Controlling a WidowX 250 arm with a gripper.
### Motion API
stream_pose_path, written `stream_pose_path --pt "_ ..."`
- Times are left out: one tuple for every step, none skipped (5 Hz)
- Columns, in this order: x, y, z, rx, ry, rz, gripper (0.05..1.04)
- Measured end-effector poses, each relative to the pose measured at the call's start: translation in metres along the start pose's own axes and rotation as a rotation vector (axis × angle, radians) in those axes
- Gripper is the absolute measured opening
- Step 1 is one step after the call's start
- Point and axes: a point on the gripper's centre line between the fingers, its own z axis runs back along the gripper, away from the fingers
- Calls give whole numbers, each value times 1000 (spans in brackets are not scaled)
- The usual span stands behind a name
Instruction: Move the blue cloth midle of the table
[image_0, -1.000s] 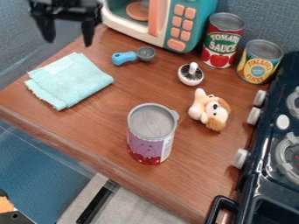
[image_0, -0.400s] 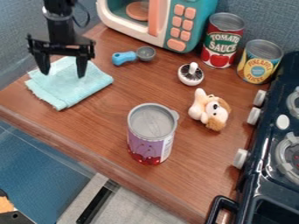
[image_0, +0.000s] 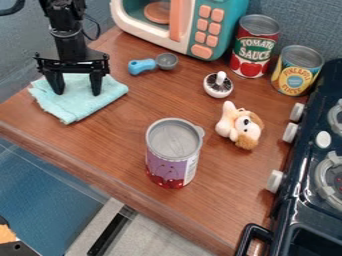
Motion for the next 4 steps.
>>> stream_pose_path --pt "-1 -17 0 -2 2 -65 1001" --pt "-5 -47 1 -26 3 -141 999" --pt "-15 -84 4 -72 16 -226 997" --pt "-27 -117 7 -114 34 -302 999"
